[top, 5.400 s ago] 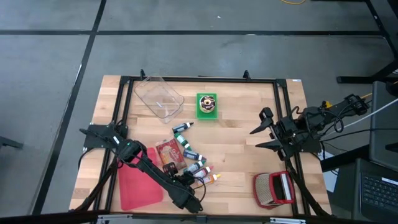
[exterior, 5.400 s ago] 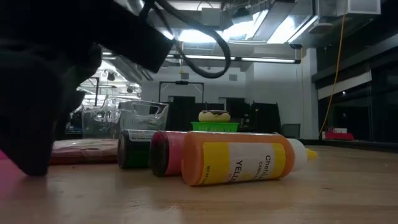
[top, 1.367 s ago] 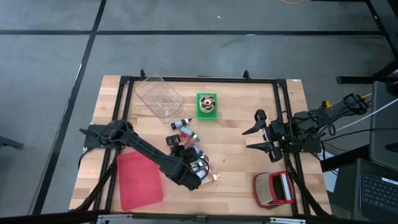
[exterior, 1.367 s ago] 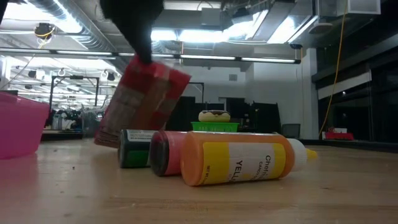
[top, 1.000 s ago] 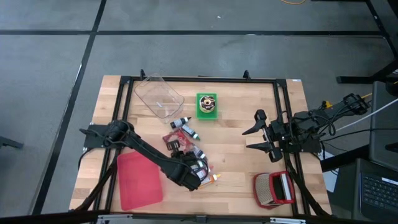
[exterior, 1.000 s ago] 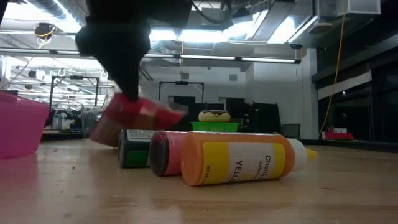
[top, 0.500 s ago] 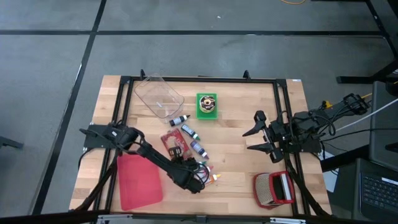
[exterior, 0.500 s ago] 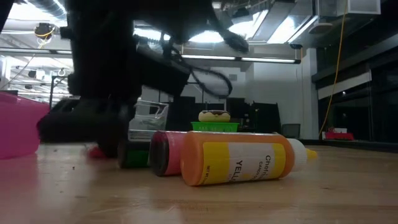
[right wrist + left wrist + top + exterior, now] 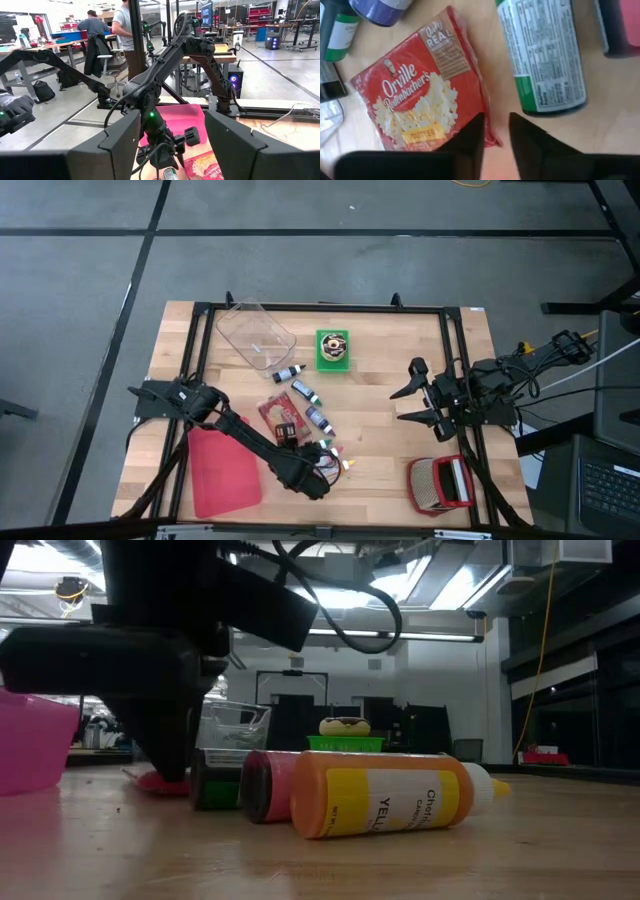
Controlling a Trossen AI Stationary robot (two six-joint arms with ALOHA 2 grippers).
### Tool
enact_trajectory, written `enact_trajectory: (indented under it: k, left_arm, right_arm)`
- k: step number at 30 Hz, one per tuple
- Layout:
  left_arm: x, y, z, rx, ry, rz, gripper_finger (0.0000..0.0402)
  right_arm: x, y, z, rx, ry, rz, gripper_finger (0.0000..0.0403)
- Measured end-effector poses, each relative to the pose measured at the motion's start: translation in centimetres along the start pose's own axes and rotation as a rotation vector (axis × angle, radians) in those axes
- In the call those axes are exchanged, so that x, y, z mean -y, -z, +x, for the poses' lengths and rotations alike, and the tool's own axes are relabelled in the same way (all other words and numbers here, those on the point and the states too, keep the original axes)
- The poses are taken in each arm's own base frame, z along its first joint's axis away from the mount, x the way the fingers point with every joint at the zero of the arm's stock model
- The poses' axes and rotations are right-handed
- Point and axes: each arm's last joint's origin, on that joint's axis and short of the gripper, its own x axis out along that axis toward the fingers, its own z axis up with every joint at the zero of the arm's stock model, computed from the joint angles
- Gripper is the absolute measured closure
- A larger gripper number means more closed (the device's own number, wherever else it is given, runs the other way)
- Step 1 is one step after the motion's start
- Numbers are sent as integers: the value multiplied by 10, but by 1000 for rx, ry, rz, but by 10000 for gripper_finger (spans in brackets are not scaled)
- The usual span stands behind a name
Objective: Pick & Place Food Item
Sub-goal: Put the red popcorn bag into the pink bin
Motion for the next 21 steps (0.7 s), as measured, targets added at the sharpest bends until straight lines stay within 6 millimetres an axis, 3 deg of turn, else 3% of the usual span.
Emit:
enact_trajectory:
  k: [6,10,16,21]
  left_arm:
    - [0,-1,0,30,-26,-31,204]
    - [0,-1,-1,38,-33,-58,154]
    - [0,0,-1,52,-48,-68,135]
    - [8,-1,16,-6,-60,-52,135]
  right_arm:
    - [0,0,0,0,-2,0,176]
    - [-1,0,0,-2,-23,0,176]
    - [-1,0,0,-3,-26,-1,176]
    - [-1,1,0,-8,-25,-5,176]
